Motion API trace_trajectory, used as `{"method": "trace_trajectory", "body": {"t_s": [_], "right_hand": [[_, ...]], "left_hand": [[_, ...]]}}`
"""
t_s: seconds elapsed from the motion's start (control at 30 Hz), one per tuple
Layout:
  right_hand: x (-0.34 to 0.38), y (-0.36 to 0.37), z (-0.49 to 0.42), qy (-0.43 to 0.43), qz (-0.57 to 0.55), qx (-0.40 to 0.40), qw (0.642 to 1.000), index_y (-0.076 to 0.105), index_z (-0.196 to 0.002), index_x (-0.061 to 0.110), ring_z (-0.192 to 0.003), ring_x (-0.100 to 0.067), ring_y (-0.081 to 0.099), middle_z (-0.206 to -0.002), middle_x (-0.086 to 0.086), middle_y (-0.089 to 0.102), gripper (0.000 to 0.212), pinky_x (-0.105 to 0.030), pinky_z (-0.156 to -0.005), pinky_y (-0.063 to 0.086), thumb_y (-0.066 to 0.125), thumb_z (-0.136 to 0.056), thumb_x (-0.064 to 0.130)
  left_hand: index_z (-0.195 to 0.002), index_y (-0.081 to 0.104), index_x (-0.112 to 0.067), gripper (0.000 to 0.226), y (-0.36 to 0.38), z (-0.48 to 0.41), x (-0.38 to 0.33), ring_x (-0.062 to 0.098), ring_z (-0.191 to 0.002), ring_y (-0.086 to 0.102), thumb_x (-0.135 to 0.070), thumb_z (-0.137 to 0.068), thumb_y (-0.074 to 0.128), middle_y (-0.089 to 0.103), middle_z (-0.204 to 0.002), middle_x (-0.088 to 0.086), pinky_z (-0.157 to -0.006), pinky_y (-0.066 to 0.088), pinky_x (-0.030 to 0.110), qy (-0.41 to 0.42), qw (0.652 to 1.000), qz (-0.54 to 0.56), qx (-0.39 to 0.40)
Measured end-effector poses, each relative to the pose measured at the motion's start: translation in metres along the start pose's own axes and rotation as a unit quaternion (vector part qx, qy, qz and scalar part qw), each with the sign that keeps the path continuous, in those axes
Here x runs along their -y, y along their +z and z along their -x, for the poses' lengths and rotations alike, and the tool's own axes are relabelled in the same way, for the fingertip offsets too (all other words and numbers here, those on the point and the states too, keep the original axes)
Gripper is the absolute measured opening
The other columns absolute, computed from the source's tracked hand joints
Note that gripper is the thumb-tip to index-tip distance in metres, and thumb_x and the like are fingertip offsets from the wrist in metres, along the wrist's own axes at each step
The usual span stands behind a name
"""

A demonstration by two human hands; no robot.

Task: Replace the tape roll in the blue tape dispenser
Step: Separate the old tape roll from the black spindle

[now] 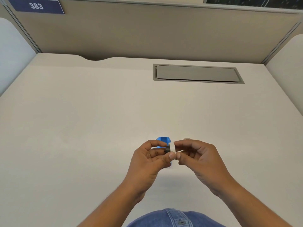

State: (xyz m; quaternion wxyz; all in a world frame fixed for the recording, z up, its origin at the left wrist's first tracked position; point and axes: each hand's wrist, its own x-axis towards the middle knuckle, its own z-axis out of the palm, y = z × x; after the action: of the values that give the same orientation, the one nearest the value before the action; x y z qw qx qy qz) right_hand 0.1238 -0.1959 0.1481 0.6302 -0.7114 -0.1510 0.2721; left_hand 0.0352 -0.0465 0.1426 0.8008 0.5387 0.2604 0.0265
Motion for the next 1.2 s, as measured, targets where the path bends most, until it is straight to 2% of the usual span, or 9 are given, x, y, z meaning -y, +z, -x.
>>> {"method": "trace_trajectory", "body": {"t_s": [0.13, 0.27, 0.37, 0.6, 0.7, 0.93, 1.2], "right_hand": [[0.001, -0.002, 0.001, -0.002, 0.033, 0.005, 0.999, 0.073, -0.102, 0.026, -0.080, -0.011, 0.072, -0.098, 0.004, 0.076, 0.031, -0.021, -0.068, 0.056, 0.076, -0.081, 0.003], [0.002, -0.005, 0.002, 0.006, 0.066, 0.075, 0.995, 0.066, -0.116, 0.038, -0.078, -0.014, 0.070, -0.113, 0.014, 0.065, 0.051, -0.025, -0.066, 0.057, 0.081, -0.077, 0.009], [0.001, -0.003, 0.001, -0.001, 0.085, 0.077, 0.993, 0.069, -0.113, 0.039, -0.071, -0.012, 0.067, -0.107, 0.016, 0.065, 0.045, -0.026, -0.066, 0.056, 0.082, -0.076, 0.016], [0.001, -0.005, 0.002, -0.013, 0.068, 0.078, 0.995, 0.072, -0.107, 0.032, -0.067, -0.009, 0.064, -0.100, 0.014, 0.064, 0.041, -0.020, -0.063, 0.053, 0.083, -0.075, 0.009], [0.002, -0.007, 0.001, -0.015, 0.068, 0.071, 0.995, 0.072, -0.106, 0.031, -0.069, -0.009, 0.063, -0.098, 0.012, 0.063, 0.041, -0.021, -0.063, 0.053, 0.084, -0.074, 0.007], [0.002, -0.013, -0.005, -0.019, 0.074, 0.066, 0.995, 0.072, -0.102, 0.033, -0.068, -0.009, 0.062, -0.092, 0.018, 0.065, 0.041, -0.022, -0.060, 0.053, 0.082, -0.075, 0.004], [-0.002, -0.016, -0.017, -0.006, 0.066, 0.051, 0.996, 0.072, -0.102, 0.031, -0.064, -0.010, 0.059, -0.093, 0.014, 0.067, 0.041, -0.022, -0.059, 0.052, 0.081, -0.075, 0.001]], "left_hand": [[-0.100, 0.068, -0.011, 0.042, -0.002, -0.001, -0.001, 0.021, -0.082, 0.075, -0.024, -0.065, 0.085, 0.079, -0.089, 0.010, -0.066, 0.056, 0.020, 0.002, 1.000, 0.002, -0.009], [-0.098, 0.068, -0.008, 0.039, -0.003, -0.001, 0.000, 0.024, -0.082, 0.075, -0.022, -0.066, 0.085, 0.078, -0.088, 0.013, -0.069, 0.058, 0.024, -0.004, 1.000, -0.008, -0.001], [-0.095, 0.069, -0.009, 0.038, -0.003, 0.000, 0.001, 0.025, -0.080, 0.074, -0.023, -0.064, 0.086, 0.077, -0.087, 0.014, -0.072, 0.058, 0.027, -0.011, 1.000, 0.001, 0.014], [-0.090, 0.072, -0.016, 0.031, -0.007, 0.001, 0.000, 0.023, -0.084, 0.072, -0.027, -0.065, 0.086, 0.077, -0.093, 0.013, -0.072, 0.056, 0.025, -0.046, 0.997, 0.039, 0.053], [-0.092, 0.074, -0.017, 0.033, -0.008, 0.001, 0.001, 0.025, -0.089, 0.073, -0.031, -0.064, 0.087, 0.077, -0.098, 0.016, -0.073, 0.057, 0.025, -0.054, 0.997, 0.038, 0.049], [-0.087, 0.075, -0.021, 0.029, -0.009, -0.005, -0.001, 0.027, -0.093, 0.074, -0.030, -0.062, 0.087, 0.077, -0.097, 0.014, -0.069, 0.056, 0.022, -0.047, 0.998, 0.037, 0.017], [-0.096, 0.072, -0.014, 0.040, -0.009, -0.015, -0.001, 0.022, -0.089, 0.074, -0.024, -0.060, 0.086, 0.078, -0.098, 0.014, -0.068, 0.056, 0.022, -0.037, 0.999, 0.039, 0.008]]}}
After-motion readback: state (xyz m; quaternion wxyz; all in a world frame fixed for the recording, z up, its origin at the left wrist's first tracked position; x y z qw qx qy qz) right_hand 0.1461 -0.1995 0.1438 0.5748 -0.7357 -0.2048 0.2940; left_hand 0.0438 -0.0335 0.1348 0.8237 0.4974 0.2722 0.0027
